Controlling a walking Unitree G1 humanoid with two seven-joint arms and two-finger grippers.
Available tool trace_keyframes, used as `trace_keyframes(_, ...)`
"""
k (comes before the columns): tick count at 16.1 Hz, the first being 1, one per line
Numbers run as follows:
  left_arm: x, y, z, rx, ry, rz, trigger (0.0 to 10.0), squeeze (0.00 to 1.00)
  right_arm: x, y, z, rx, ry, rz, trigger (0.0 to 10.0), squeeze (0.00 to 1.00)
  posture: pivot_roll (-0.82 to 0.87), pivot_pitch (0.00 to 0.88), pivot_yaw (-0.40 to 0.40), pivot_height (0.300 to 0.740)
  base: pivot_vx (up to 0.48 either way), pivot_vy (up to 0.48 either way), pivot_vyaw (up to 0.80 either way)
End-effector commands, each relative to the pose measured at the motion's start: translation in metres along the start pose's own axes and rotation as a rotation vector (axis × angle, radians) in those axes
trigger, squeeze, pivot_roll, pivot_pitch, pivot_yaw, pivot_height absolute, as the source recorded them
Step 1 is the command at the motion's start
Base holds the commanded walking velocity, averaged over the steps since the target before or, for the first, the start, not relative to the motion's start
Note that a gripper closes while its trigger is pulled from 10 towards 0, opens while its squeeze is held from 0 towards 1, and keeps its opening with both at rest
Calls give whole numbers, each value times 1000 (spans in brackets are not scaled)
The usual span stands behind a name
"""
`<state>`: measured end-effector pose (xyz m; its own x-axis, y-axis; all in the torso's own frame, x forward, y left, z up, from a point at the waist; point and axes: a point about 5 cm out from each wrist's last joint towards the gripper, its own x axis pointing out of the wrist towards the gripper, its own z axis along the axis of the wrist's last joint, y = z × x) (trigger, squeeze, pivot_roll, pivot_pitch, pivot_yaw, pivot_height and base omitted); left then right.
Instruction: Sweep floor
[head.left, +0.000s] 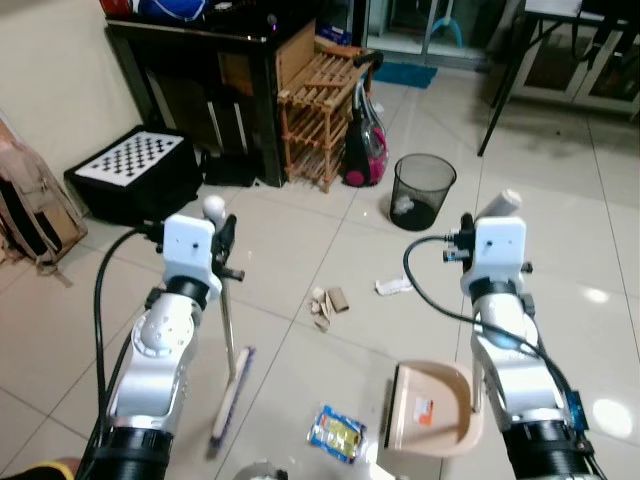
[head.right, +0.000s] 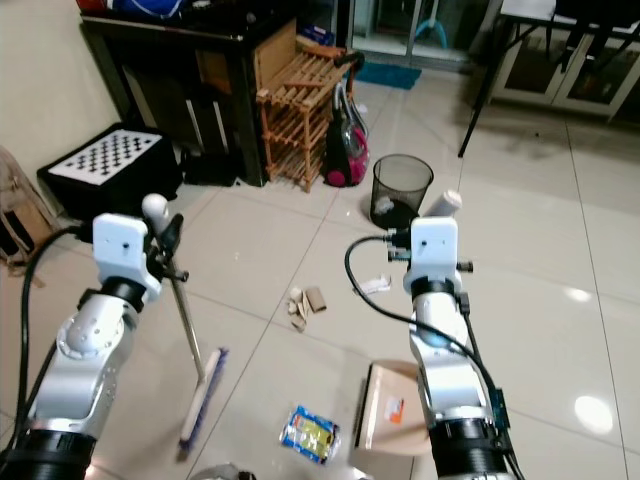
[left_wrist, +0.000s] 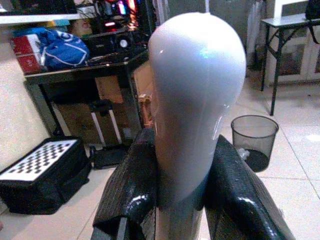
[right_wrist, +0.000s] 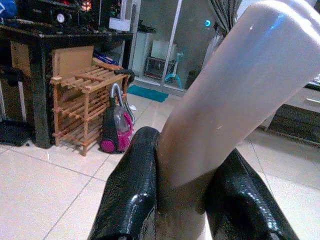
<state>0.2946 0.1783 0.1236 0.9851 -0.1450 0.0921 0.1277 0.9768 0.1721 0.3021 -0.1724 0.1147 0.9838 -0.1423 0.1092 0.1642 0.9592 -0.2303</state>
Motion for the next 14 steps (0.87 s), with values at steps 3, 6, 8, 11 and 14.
trace_keyframes(3,10,-10,-3,15,-49,-72,10000,0,-2,9,-7,1,-56,21,10000,0,-63,138,48,740,0,0,0)
trace_keyframes(6,13,-23,-12,-17,-70,-114,10000,0,-1,10,-17,-32,-64,15,10000,0,-64,192,31,740,0,0,0)
trace_keyframes(8,13,-31,-17,-9,-95,-151,10000,0,-3,14,-25,-54,-64,32,10000,0,-62,223,13,740,0,0,0)
trace_keyframes(11,12,-39,-28,3,-95,-168,10000,0,-9,26,-38,-68,-52,52,10000,0,-55,253,-1,740,0,0,0)
trace_keyframes(14,11,-45,-35,24,-82,-172,10000,0,-13,37,-47,-49,-17,57,10000,0,-47,270,3,740,0,0,0)
